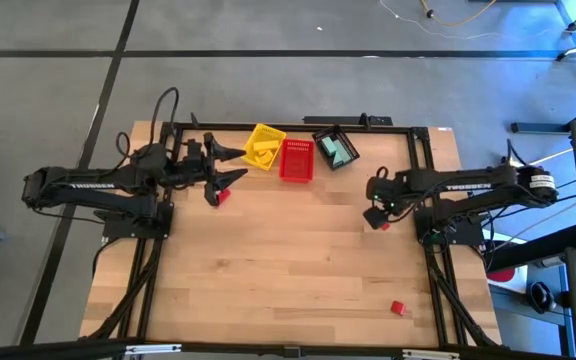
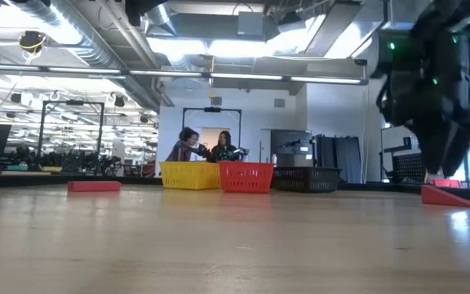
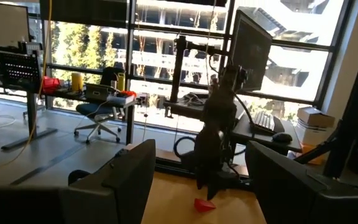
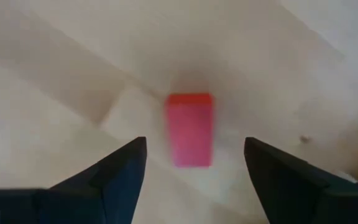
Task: Sort & place blocks by color
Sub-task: Put the top right red block into the red bin
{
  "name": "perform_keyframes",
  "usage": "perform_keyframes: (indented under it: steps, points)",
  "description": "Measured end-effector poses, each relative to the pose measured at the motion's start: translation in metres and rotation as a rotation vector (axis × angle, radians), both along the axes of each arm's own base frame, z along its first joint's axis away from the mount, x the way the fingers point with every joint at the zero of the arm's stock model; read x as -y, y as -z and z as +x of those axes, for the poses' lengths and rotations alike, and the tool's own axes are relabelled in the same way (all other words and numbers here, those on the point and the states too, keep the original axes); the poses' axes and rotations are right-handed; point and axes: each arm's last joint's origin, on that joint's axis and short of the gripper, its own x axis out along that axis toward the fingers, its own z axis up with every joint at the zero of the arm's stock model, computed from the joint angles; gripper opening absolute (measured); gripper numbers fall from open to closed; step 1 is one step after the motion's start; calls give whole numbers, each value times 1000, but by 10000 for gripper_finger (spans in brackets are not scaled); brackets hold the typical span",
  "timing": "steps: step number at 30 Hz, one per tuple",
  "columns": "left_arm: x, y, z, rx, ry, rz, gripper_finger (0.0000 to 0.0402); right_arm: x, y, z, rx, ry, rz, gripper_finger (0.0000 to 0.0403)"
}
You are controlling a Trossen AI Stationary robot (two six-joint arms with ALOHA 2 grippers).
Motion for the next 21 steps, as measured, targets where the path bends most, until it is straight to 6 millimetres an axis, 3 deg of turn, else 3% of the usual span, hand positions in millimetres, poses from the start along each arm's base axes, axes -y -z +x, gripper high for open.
perform_keyframes:
  steps: [8, 15, 18, 21]
  points:
    - [0, -2, 0, 18, -3, -1, 240, 0, 35, -4, 83, -27, -33, 271]
    - [-1, -2, -1, 20, -40, -8, 240, -1, 48, -6, 57, -28, -24, 262]
    - [-1, -2, -1, 20, -46, -8, 240, -1, 48, -6, 48, -28, -32, 219]
    - [-1, -2, -1, 20, -47, -8, 240, -1, 40, -3, 50, -55, -35, 135]
